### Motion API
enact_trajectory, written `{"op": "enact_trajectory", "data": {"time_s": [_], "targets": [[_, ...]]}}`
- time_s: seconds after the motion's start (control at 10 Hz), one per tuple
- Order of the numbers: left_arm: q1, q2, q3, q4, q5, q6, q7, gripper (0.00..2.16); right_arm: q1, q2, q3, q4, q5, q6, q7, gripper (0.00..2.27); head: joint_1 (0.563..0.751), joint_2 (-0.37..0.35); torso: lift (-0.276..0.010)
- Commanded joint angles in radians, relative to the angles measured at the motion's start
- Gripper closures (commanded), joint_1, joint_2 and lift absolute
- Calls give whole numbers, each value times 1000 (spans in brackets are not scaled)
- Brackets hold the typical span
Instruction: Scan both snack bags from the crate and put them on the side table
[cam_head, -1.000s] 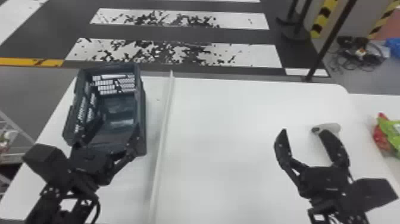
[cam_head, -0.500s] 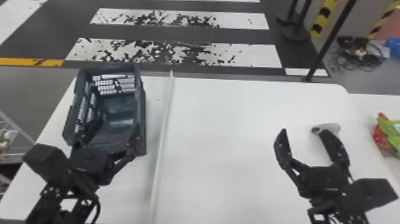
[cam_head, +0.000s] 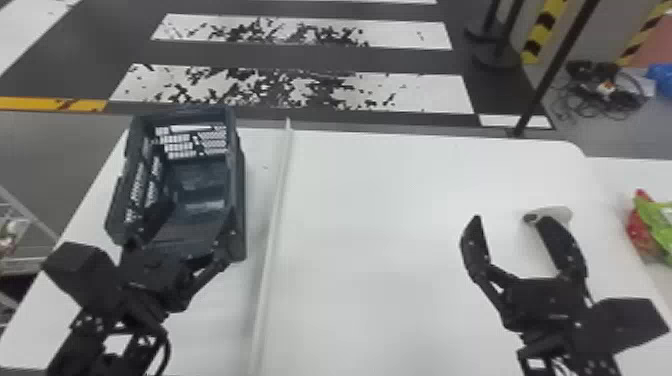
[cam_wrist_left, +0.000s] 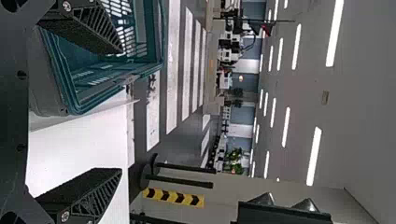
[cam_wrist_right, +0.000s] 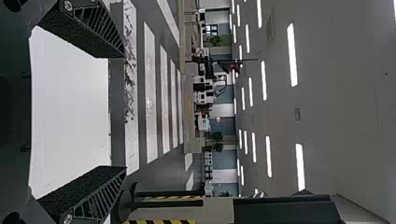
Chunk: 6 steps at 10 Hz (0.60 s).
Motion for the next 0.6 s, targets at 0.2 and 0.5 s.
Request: {"op": "enact_trajectory", "data": {"time_s": [0.2,0.5], "targets": [[8,-3,-7,-7,-8,0,0,97,11,-1,0,-3,0,-14,0,73,695,-18,-87],[17,-5,-7,-16,-8,-3,1,97,17,-1,0,-8,0,-20,0,73,695,-20,-87]]}}
